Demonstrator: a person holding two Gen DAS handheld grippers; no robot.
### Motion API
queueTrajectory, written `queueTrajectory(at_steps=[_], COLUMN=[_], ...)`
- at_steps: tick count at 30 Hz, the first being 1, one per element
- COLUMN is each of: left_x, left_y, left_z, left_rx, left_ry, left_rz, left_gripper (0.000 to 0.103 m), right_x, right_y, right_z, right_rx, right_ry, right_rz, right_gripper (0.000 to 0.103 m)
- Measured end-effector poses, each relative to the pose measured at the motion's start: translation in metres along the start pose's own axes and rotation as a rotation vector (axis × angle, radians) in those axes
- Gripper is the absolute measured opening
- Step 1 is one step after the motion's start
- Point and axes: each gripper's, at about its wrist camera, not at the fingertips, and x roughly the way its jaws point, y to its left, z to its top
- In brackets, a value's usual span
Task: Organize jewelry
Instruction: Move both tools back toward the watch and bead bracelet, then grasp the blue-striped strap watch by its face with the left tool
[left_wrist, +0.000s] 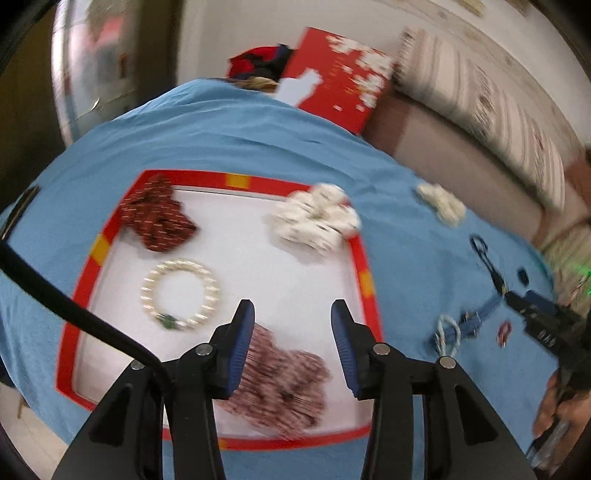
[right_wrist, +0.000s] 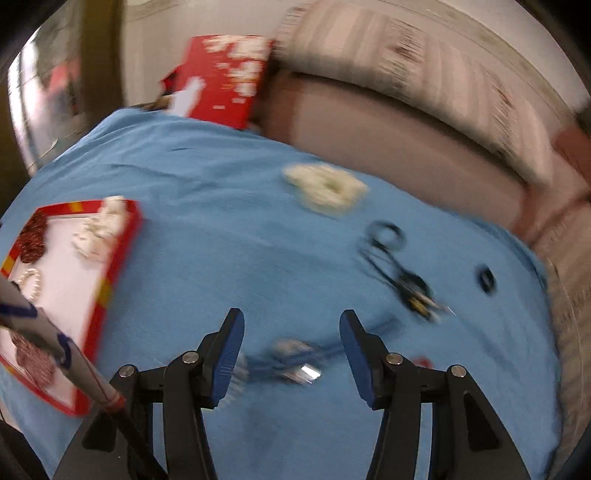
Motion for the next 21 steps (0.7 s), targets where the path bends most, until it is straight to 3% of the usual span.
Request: queueTrajectory(at_steps=[7,11,16,21], left_x=[0.001,0.008,0.026,0.047], left_y=[-0.067,-0.105,-0.147,-0.184], left_z=[-0.017,-0.023,-0.025,-0.029], left_rx=[0.115,0.174,0.246,0.333], left_ry=[0.036,0.063,0.097,0.118], left_rz=[-0.039,-0.067,-0.100,-0.140], left_gripper=[0.042,0.045,0.045,0.045], right_x=[-0.005,0.002,0.020,0.025], right_y=[-0.110,-0.149,-0.168,-0.173], right_z=[-0.046,-0.068,-0.089,-0.083], right_rx=[0.228,0.331,0.398,0.409], right_ry=[0.022,0.029,0.051,0.036], right_rz=[0.001,0.028,0.080,0.131], right_gripper=[0.058,0.058,0.058,0.058])
